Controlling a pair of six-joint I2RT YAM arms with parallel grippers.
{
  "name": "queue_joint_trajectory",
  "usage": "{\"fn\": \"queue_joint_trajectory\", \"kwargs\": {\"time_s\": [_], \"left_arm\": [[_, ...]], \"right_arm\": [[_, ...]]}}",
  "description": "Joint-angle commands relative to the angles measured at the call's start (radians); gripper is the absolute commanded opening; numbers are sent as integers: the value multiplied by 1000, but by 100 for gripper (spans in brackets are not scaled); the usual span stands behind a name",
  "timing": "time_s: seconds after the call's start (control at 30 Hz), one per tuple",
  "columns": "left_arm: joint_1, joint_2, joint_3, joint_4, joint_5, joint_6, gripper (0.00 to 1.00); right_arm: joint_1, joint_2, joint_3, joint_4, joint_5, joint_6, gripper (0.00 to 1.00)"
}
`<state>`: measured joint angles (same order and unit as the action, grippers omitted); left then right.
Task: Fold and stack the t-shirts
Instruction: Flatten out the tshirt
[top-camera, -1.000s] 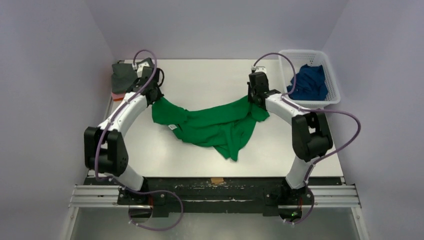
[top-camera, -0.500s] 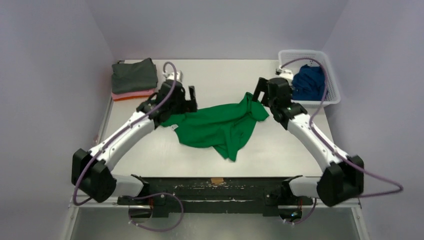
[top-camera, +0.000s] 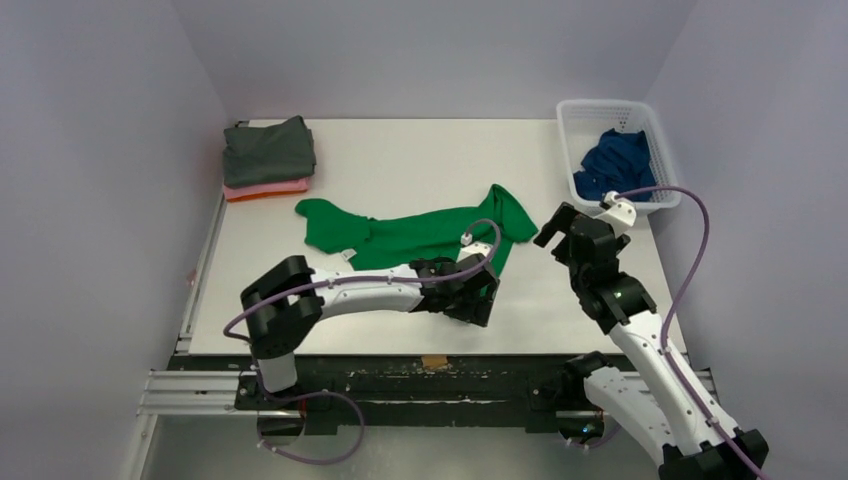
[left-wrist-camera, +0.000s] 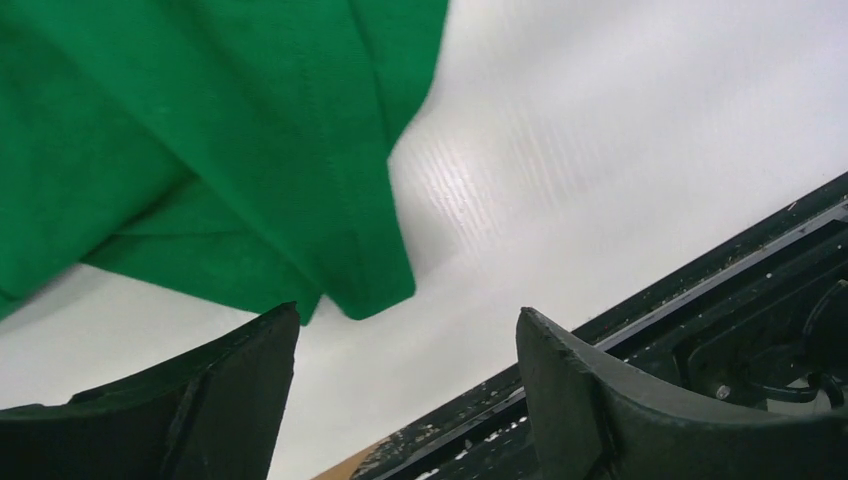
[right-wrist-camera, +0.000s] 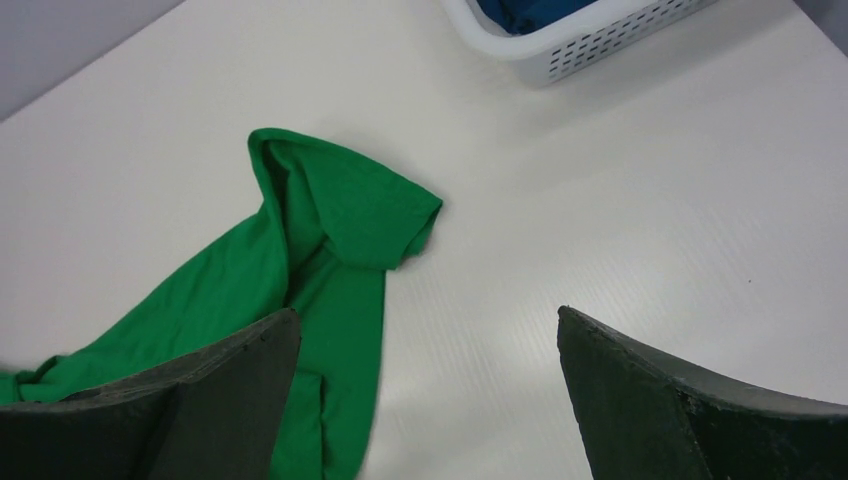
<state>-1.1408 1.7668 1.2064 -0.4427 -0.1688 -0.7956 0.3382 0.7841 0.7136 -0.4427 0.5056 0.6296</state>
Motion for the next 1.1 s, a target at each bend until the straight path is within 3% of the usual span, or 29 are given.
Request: {"fn": "queue_joint_trajectory", "kwargs": {"time_s": [0.0, 0.3, 0.67, 0.8, 1.07], "left_arm": [[-27, 48, 104, -48, -79, -110, 74], [-35, 177, 180, -81, -91, -125, 68], [-60, 334, 333, -310, -246, -133, 37], [-69, 374, 370, -390, -285, -139, 36], [-75, 439, 446, -486, -335, -142, 22]], "right_arm": [[-2, -48, -3, -16, 90, 35, 99], [-1, -43, -11, -10, 106, 32, 99], [-1, -36, -17, 1, 119, 27, 99], [-1, -38, -20, 2, 123, 28, 99], [-1, -43, -21, 2, 127, 24, 99]]}}
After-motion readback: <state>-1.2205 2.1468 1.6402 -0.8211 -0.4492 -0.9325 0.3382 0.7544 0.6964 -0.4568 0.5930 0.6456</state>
